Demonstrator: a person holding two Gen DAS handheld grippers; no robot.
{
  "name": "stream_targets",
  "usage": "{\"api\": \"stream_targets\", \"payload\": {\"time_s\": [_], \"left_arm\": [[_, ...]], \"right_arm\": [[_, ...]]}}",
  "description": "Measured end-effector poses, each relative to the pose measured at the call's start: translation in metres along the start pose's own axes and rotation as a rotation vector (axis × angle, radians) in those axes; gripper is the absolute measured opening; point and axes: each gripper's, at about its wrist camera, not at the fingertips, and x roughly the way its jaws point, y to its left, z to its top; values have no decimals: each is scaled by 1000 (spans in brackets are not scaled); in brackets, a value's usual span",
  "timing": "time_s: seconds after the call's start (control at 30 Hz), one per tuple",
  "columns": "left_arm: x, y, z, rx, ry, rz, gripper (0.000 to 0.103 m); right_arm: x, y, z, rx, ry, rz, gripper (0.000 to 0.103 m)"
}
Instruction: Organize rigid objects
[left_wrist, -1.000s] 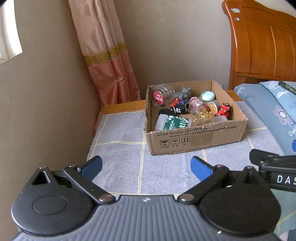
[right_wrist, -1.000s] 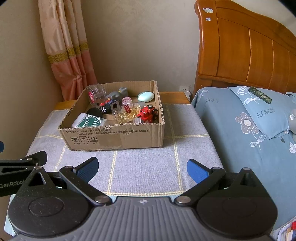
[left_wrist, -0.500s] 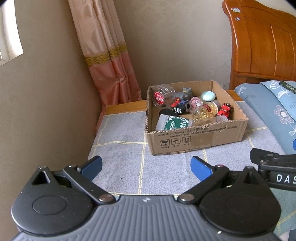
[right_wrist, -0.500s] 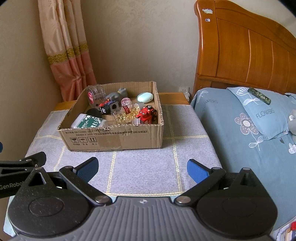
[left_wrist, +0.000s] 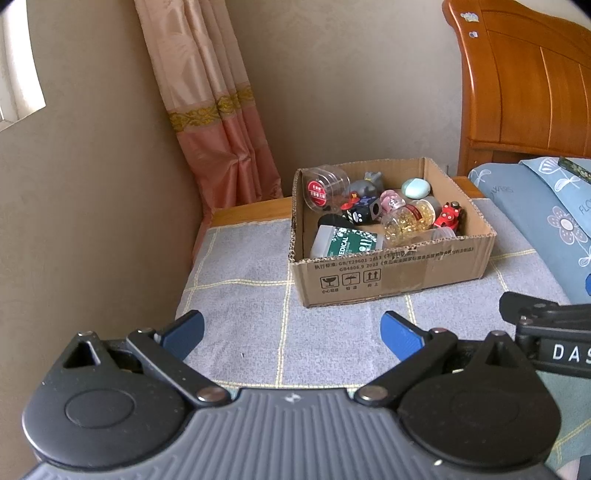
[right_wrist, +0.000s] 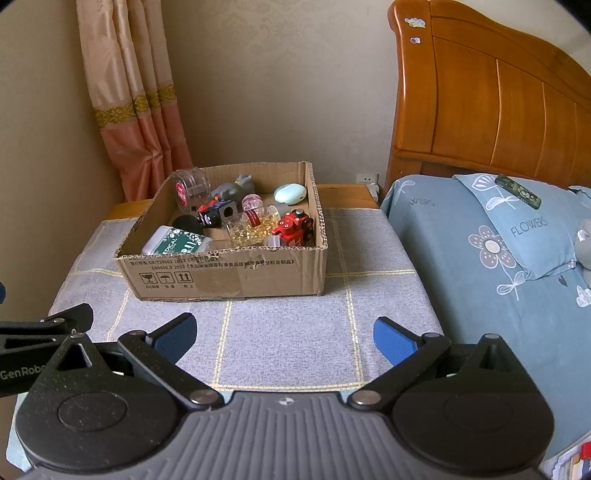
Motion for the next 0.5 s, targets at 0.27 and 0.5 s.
{"api": "stream_targets", "payload": {"time_s": [0.27, 0.5], "left_arm": [[0, 0, 0, -2, -1, 1, 101], [-2, 0, 0, -5, -3, -1, 101]], "right_arm": [[-1, 0, -1, -4, 0, 2, 103], [-1, 0, 0, -6, -1, 3, 103]]}}
